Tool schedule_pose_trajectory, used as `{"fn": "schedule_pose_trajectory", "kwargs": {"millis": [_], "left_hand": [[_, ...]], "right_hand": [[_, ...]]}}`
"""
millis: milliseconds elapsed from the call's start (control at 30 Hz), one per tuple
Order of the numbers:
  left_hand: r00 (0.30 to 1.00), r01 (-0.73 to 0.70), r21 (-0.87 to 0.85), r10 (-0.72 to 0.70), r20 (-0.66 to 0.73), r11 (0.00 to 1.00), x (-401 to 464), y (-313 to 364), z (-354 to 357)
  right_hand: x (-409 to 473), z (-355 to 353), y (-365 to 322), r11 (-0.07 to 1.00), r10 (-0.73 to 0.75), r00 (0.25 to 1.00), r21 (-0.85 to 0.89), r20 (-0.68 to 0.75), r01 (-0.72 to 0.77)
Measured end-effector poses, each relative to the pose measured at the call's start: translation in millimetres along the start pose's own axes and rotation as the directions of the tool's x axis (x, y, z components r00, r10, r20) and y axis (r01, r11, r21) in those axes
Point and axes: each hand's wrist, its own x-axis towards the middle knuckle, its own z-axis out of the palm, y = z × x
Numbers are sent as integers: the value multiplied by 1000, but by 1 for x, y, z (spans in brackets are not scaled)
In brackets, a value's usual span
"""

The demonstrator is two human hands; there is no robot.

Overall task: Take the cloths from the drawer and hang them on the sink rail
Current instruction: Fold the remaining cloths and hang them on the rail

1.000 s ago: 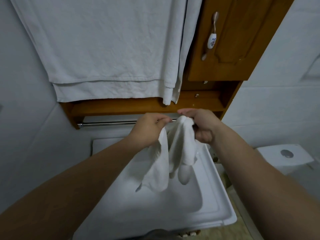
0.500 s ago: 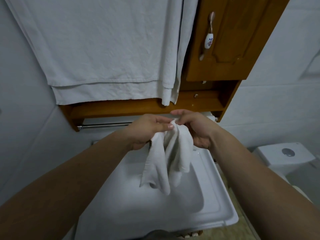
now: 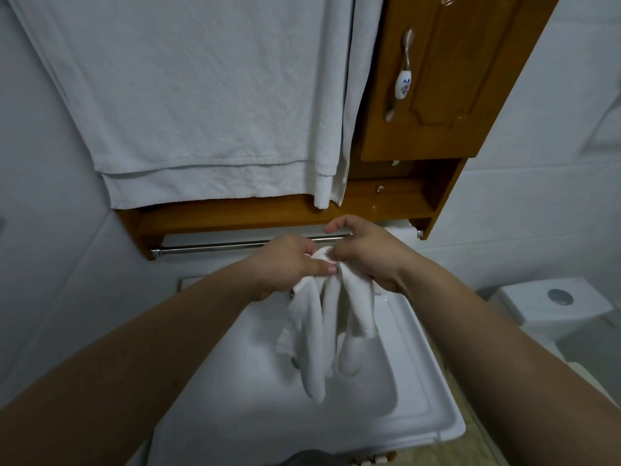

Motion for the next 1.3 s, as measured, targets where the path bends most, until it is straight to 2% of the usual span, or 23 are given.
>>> {"fn": "schedule_pose_trajectory", "kwargs": {"millis": [67, 133, 233, 333, 433, 533, 633, 733, 933, 1167, 1300], "left_hand": [[998, -11, -1, 11, -56, 1000, 2, -2, -4], [992, -6, -78, -4, -123, 997, 5, -2, -12], [990, 17, -168, -40, -135, 986, 6, 2, -20], [994, 25, -167, -42, -101, 986, 7, 8, -18], [992, 30, -149, -48, -120, 988, 8, 12, -19], [989, 24, -147, -45, -138, 989, 9, 12, -21], [990, 7, -129, -25, -137, 992, 8, 14, -22], [987, 0, -124, -20, -159, 992, 8, 16, -25], [988, -7, -96, -8, -152, 995, 9, 21, -23], [974, 41, -106, -64, -218, 993, 14, 14, -38], [965, 60, -99, -83, -247, 993, 17, 7, -43]], "right_hand": [[-2, -2, 3, 999, -46, 998, 2, 44, 46], [-3, 0, 8, 994, -80, 995, -73, 51, 84], [-7, 14, 11, 907, -189, 977, -399, -102, 134], [-7, 31, 18, 787, -389, 867, -602, -310, 138], [-9, 43, 25, 726, -523, 763, -668, -381, 164], [-9, 49, 27, 722, -555, 733, -665, -392, 191], [-4, 44, 27, 773, -512, 732, -612, -449, 166], [3, 38, 32, 778, -494, 736, -614, -464, 135], [10, 42, 33, 838, -439, 769, -520, -465, 164], [8, 26, 45, 849, -368, 786, -524, -497, 66], [-1, 26, 53, 847, -355, 827, -524, -435, 89]]}}
